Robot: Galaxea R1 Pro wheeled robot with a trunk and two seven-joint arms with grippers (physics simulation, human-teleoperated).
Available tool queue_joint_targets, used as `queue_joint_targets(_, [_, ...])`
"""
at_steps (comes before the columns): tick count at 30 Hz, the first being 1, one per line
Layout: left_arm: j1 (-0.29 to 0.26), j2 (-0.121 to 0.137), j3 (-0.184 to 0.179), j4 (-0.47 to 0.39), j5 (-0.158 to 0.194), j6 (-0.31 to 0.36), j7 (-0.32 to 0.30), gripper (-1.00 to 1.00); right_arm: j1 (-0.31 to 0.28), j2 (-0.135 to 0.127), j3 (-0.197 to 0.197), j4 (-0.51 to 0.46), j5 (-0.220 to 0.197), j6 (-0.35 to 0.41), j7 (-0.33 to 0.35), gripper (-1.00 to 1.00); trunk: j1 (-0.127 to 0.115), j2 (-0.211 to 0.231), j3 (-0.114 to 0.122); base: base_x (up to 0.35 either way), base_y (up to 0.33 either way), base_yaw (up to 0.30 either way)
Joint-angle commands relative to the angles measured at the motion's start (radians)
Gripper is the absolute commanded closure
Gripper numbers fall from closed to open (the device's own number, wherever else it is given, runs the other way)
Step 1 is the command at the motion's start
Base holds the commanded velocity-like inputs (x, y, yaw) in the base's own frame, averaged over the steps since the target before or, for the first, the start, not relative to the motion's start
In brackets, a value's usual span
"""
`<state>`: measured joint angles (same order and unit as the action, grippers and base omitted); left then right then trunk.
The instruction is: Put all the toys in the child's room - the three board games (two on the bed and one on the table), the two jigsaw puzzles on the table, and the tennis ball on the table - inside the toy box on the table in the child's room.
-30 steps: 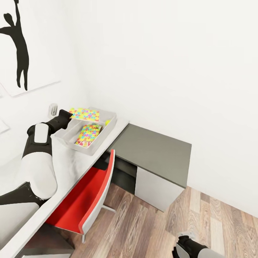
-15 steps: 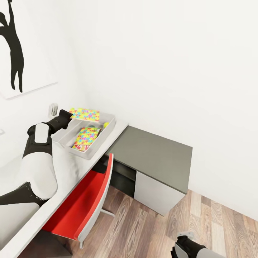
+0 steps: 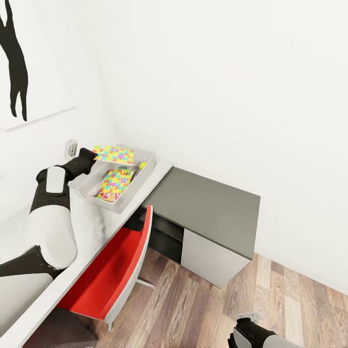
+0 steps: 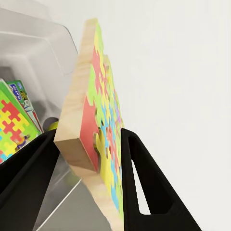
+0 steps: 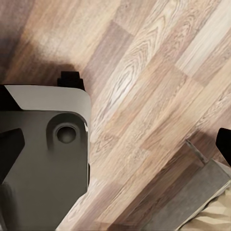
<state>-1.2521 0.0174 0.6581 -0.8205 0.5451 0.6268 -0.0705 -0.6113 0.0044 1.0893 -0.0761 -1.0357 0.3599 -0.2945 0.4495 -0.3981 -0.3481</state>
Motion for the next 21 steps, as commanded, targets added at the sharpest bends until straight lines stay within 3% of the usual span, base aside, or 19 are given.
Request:
queue_joint_targets(1, [-0.001, 0.001, 0.005, 0.000, -0.001, 0.006, -0.005, 1.00, -0.001, 0.000, 0.007, -0.002, -0.007, 0.005, -0.006, -1.00, 0.000, -0.002, -0.003, 0.000, 0.000, 0.000])
queue_joint_targets(21, [-0.003, 0.002, 0.001, -0.024, -0.001, 0.010, -0.003, 1.00, -0.001, 0.003, 0.007, -0.002, -0.007, 0.005, -0.006, -1.00, 0.000, -0.002, -0.036, 0.000, 0.000, 0.000])
